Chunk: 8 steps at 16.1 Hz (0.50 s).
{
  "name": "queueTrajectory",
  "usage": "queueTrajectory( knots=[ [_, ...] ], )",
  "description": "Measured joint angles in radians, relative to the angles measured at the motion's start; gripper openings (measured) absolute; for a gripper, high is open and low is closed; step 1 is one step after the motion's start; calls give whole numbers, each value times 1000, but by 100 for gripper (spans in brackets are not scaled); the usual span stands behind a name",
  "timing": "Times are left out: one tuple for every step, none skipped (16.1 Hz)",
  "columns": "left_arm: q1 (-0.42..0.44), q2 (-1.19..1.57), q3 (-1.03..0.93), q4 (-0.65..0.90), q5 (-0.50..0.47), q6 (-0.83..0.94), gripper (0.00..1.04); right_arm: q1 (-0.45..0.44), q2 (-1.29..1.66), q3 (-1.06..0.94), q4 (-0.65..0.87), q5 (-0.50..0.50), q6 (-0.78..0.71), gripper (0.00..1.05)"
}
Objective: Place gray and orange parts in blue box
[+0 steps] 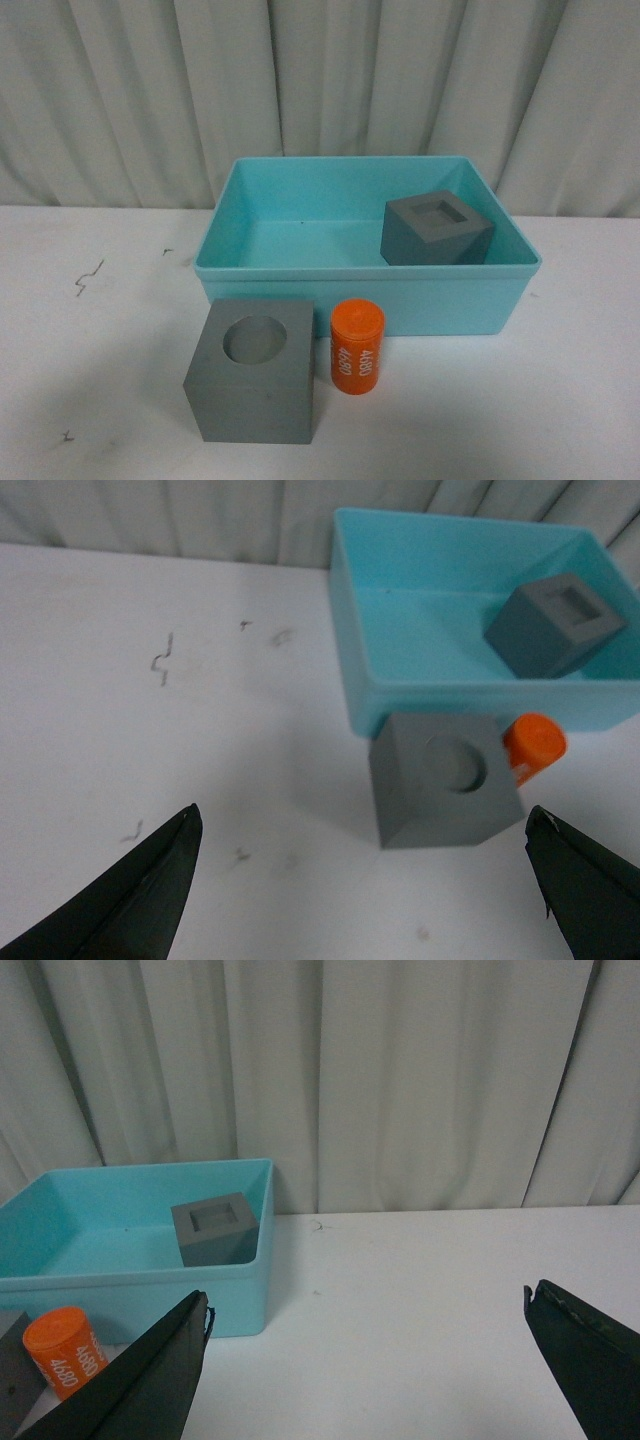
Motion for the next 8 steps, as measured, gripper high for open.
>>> queueTrajectory(
  knots=[
    [-36, 151, 48, 89, 8, -24, 98, 0, 0, 0, 0, 0, 0, 98],
    [-75, 312, 82, 155, 23, -40, 98, 0, 0, 0, 0, 0, 0, 98],
    [-103, 441, 111, 191, 42, -60, 98, 0, 0, 0, 0, 0, 0, 98],
    [-134, 576, 157, 226, 44, -79, 98, 0, 0, 0, 0, 0, 0, 98],
    [-153, 638, 186, 241, 43, -86, 98, 0, 0, 0, 0, 0, 0, 98],
    [-169, 700, 209, 267, 40, -90, 98, 0, 0, 0, 0, 0, 0, 98],
    [-177, 743, 217, 288, 46, -99, 98, 0, 0, 0, 0, 0, 0, 98],
    [-177, 780, 223, 290, 39, -109, 98, 0, 0, 0, 0, 0, 0, 98]
  ],
)
